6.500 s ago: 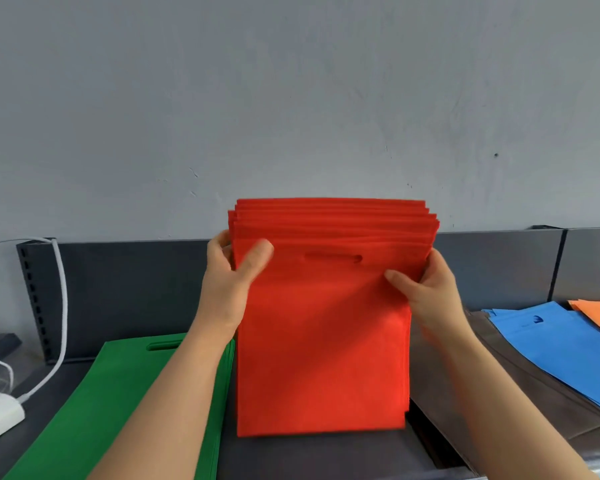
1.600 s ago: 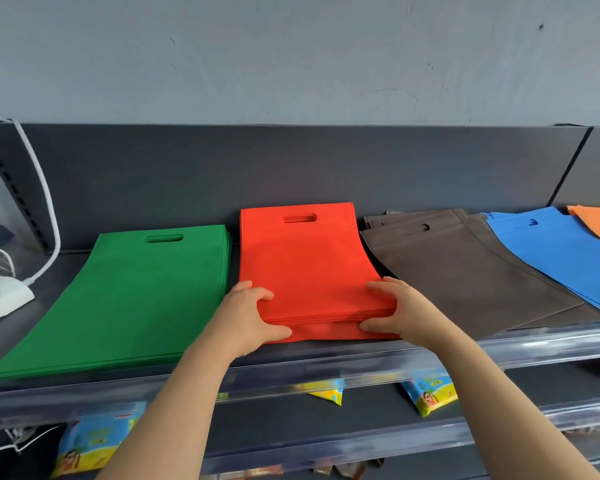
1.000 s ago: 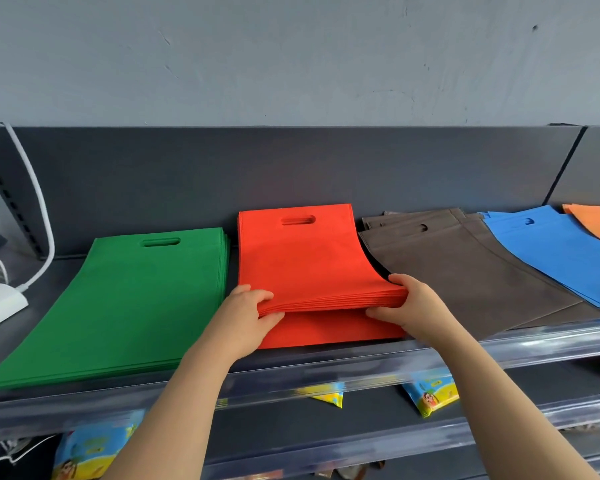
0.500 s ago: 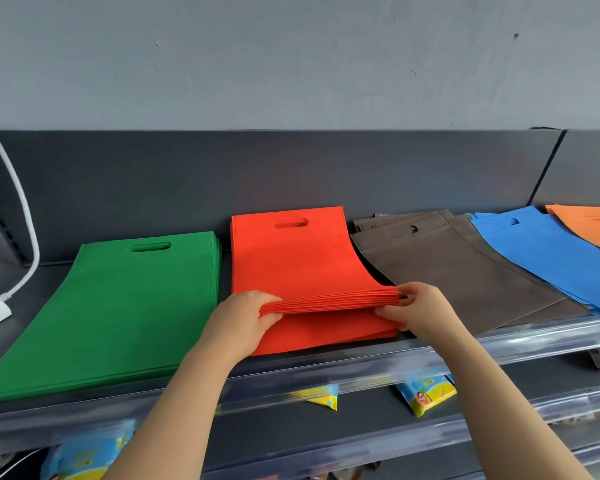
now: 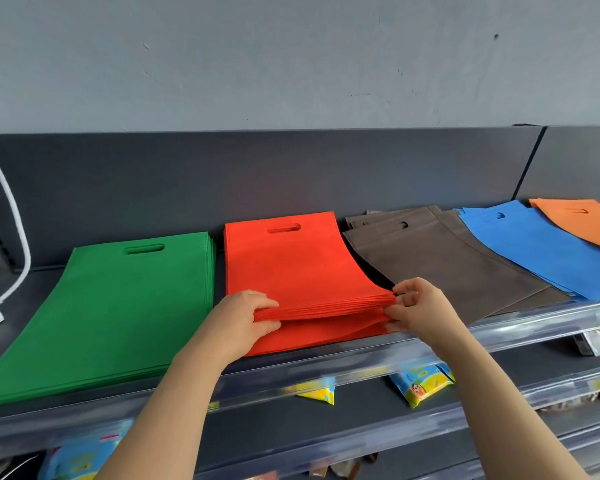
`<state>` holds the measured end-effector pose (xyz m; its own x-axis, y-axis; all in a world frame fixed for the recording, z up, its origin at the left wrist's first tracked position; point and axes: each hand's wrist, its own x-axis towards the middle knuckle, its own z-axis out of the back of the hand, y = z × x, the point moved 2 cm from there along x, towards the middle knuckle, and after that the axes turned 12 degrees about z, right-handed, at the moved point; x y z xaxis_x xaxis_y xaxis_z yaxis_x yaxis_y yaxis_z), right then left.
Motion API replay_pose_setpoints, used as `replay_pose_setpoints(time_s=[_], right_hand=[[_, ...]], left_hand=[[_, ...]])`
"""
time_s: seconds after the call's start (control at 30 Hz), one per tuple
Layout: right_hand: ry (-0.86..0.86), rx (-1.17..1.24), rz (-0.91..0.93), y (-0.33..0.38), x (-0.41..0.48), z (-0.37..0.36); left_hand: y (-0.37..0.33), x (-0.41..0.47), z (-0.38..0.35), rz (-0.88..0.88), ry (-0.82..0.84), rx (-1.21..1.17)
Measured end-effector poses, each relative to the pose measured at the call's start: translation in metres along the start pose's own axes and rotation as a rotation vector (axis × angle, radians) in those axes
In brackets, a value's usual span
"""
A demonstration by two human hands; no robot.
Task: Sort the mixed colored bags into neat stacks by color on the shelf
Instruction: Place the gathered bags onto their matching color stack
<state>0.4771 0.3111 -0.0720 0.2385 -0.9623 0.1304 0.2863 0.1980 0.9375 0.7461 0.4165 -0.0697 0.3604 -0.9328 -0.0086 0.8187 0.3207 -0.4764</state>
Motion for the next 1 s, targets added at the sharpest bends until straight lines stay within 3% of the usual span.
replay_pose_setpoints(time_s=[0.17,0.33,0.63,0.83,1.0], right_hand=[[-0.049,0.116,-0.007,-0.003,0.001,-0.003],[-0.099,0.192,0.020,0.005,0.004,-0.005],[0.092,0.080,0.078,0.012,-0.003,-0.004],[0.017,0.124,0.019,0.001,-0.001,-0.001],[0.007,0.141,-0.011,-0.002,-0.002,0.000]], left_hand=[[-0.002,-0.004,0.001,0.054,0.110,0.012],[-0.013,-0.003,0.003,0.023,0.086,0.092],[-0.017,-0.004,-0.009,-0.122,-0.054,0.135],[-0.017,0.000,-0.008,-0.073,0.082,-0.062],[-0.017,-0.001,-0.007,-0.057,0.105,0.042]])
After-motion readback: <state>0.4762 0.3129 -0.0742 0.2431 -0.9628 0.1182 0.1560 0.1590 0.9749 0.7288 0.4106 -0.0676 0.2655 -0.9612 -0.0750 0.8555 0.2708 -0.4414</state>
